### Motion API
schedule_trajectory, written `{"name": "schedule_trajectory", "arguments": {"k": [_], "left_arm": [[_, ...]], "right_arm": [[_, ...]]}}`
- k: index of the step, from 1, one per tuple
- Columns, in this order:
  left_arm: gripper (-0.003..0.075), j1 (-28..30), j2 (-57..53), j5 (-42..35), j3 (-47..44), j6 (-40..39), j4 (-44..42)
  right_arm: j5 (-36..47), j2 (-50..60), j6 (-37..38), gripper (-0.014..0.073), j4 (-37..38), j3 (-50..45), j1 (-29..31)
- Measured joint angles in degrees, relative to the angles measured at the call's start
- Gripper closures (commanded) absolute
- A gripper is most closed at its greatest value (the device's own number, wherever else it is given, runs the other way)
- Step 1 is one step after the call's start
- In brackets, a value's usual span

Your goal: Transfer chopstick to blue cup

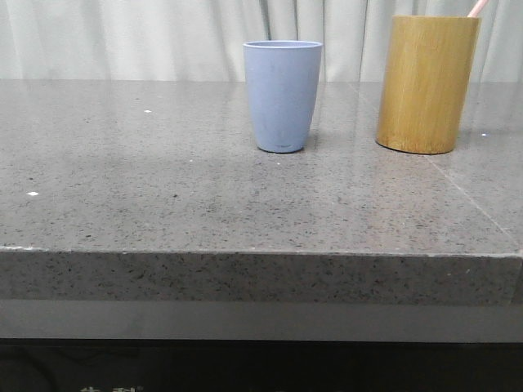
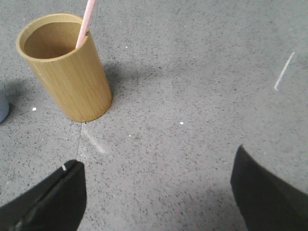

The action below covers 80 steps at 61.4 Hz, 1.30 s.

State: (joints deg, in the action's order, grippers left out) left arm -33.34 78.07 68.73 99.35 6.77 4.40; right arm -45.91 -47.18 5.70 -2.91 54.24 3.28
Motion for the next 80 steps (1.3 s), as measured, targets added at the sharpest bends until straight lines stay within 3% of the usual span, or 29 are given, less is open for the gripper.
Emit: {"name": "schedule_trajectory", "arguments": {"k": [18, 27, 35, 42, 73, 80], "left_arm": [[0.0436, 0.0, -18.8, -7.8, -23.5, -1.0, -3.2], [0.0436, 0.0, -25.6, -10.4, -30.7, -1.2, -3.5], [0.0436, 0.0, -28.9, -10.9, -32.5, -1.3, -3.6], [0.0436, 0.0, -29.4, -11.0, -32.7, -1.3, -3.6], [0.0436, 0.0, -29.1, -11.2, -32.8, -1.3, -3.6], [0.0436, 0.0, -29.1, -11.2, -32.8, -1.3, -3.6]], "right_arm": [[-0.9, -13.1, -1.8, -0.0029, -6.1, 9.9, 0.4], [-3.7, -19.6, -7.1, -0.0029, -14.1, 16.7, 3.8], [-6.4, -25.6, -16.5, -0.0029, -27.3, 22.1, 8.8], [-6.6, -29.6, -21.7, -0.0029, -33.7, 25.1, 9.8], [-5.1, -43.4, -25.3, -0.0027, -35.6, 32.8, 5.7], [-5.1, -44.9, -25.3, 0.0048, -35.6, 33.6, 5.7]]}}
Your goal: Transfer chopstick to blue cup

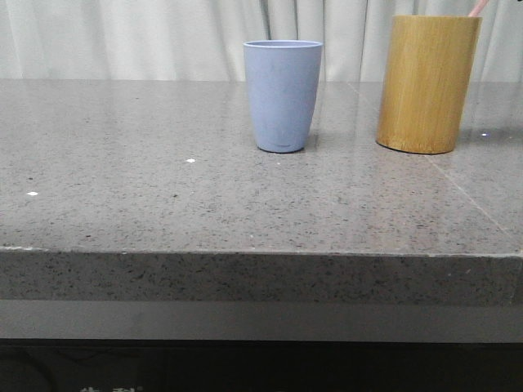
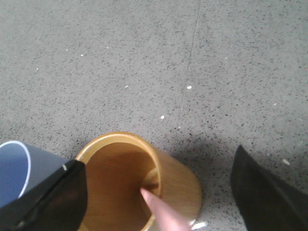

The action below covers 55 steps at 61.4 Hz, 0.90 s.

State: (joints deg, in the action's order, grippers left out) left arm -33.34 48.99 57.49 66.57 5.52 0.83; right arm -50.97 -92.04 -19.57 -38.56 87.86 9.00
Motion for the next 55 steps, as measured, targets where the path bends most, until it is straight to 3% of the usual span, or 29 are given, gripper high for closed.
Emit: {"name": "schedule_trajectory", "arguments": {"k": [16, 27, 39, 55], "left_arm": [[0.0436, 0.0, 0.0, 0.0, 0.0, 0.0, 0.0], [0.0436, 0.0, 0.0, 0.0, 0.0, 0.0, 0.0], [0.0436, 0.0, 0.0, 0.0, 0.0, 0.0, 0.0], [0.0436, 0.0, 0.0, 0.0, 0.0, -0.1, 0.0]], "right_arm": [[0.0, -0.3, -0.1, 0.0386, 0.0, 0.0, 0.0], [0.0, -0.3, -0.1, 0.0554, 0.0, 0.0, 0.0], [-0.5, -0.3, -0.1, 0.0663, -0.7, 0.2, 0.0], [-6.8, -0.3, -0.1, 0.0661, 1.4, 7.1, 0.0]]}}
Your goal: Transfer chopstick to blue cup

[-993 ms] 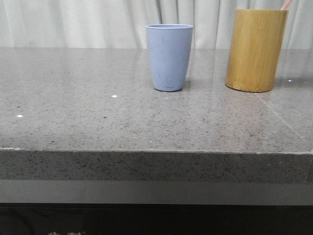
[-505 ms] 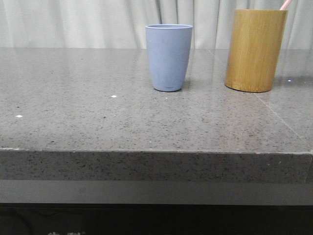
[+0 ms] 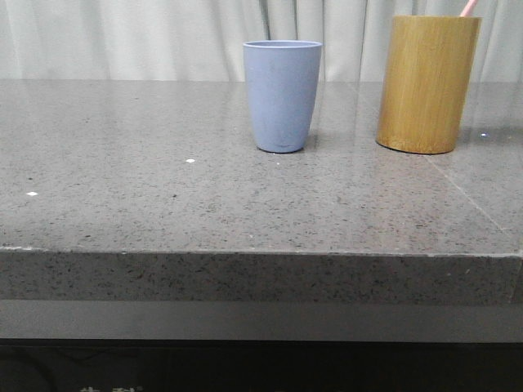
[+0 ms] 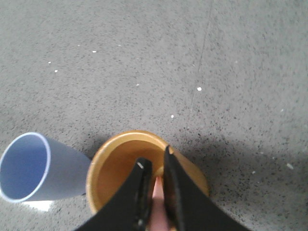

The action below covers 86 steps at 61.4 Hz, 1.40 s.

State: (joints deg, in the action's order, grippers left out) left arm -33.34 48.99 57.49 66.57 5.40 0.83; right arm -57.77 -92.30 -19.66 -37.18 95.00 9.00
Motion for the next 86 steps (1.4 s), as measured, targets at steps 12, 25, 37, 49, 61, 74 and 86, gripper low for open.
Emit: {"name": "schedule_trajectory", "arguments": {"k": [12, 25, 37, 49, 61, 74, 86], "left_arm": [[0.0437, 0.0, 0.0, 0.0, 0.0, 0.0, 0.0], [0.0436, 0.0, 0.0, 0.0, 0.0, 0.0, 0.0], [0.0436, 0.0, 0.0, 0.0, 0.0, 0.0, 0.0], [0.0436, 0.0, 0.0, 0.0, 0.0, 0.0, 0.0], [0.0436, 0.0, 0.0, 0.0, 0.0, 0.0, 0.0], [0.0436, 0.0, 0.0, 0.0, 0.0, 0.0, 0.0], [0.0436, 0.0, 0.0, 0.0, 0.0, 0.0, 0.0]], "right_arm": [[-9.3, 0.0, 0.0, 0.0661, 3.2, 13.7, 0.0], [-13.8, 2.0, 0.0, 0.0652, 4.1, 24.1, -2.0], [-12.7, 5.3, 0.0, 0.0652, 4.1, 25.1, -9.2], [-9.5, 4.6, 0.0, 0.0652, 10.5, 24.1, -20.2], [-4.4, 0.9, 0.0, 0.0652, 18.0, 20.1, -29.0], [-1.2, -4.6, 0.0, 0.0652, 19.3, 18.6, -31.1], [0.8, -9.2, 0.0, 0.0646, 19.3, 18.4, -31.1]]}}
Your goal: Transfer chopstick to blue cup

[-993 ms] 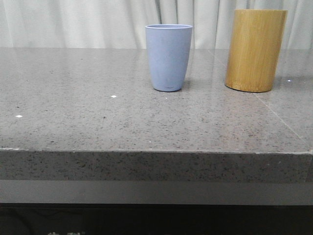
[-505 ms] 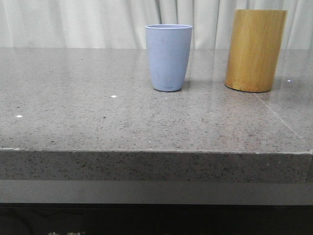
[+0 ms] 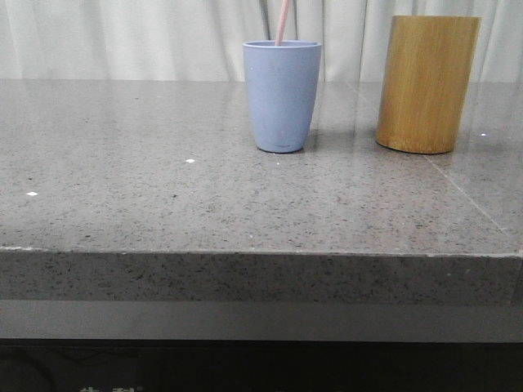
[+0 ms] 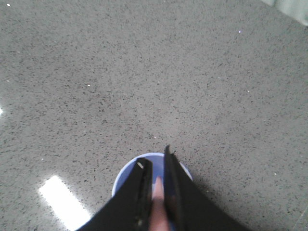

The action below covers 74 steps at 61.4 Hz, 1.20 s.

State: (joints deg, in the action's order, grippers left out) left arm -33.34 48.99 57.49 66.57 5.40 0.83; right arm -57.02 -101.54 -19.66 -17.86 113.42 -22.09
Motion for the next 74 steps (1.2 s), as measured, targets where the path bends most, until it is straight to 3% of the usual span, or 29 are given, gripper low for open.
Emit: {"name": "schedule_trajectory", "arguments": {"k": [8, 21, 28, 44, 56, 74], "left_arm": [[0.0436, 0.0, 0.0, 0.0, 0.0, 0.0, 0.0], [0.0436, 0.0, 0.0, 0.0, 0.0, 0.0, 0.0], [0.0436, 0.0, 0.0, 0.0, 0.0, 0.0, 0.0], [0.0436, 0.0, 0.0, 0.0, 0.0, 0.0, 0.0], [0.0436, 0.0, 0.0, 0.0, 0.0, 0.0, 0.0], [0.0436, 0.0, 0.0, 0.0, 0.0, 0.0, 0.0]], "right_arm": [[0.5, -2.2, 0.0, 0.0561, -0.4, -0.1, 0.0], [0.2, -3.3, 0.0, 0.0290, -1.0, -0.2, 0.0], [-1.4, -3.2, 0.0, 0.0207, 0.7, 0.7, 0.0], [-9.4, 2.9, 1.0, 0.0201, 8.2, 5.3, 0.0], [-15.1, 11.0, 11.5, 0.0202, 16.6, 5.2, 0.0], [-14.6, 27.1, 20.9, 0.0202, 20.5, -12.9, 2.7]]}}
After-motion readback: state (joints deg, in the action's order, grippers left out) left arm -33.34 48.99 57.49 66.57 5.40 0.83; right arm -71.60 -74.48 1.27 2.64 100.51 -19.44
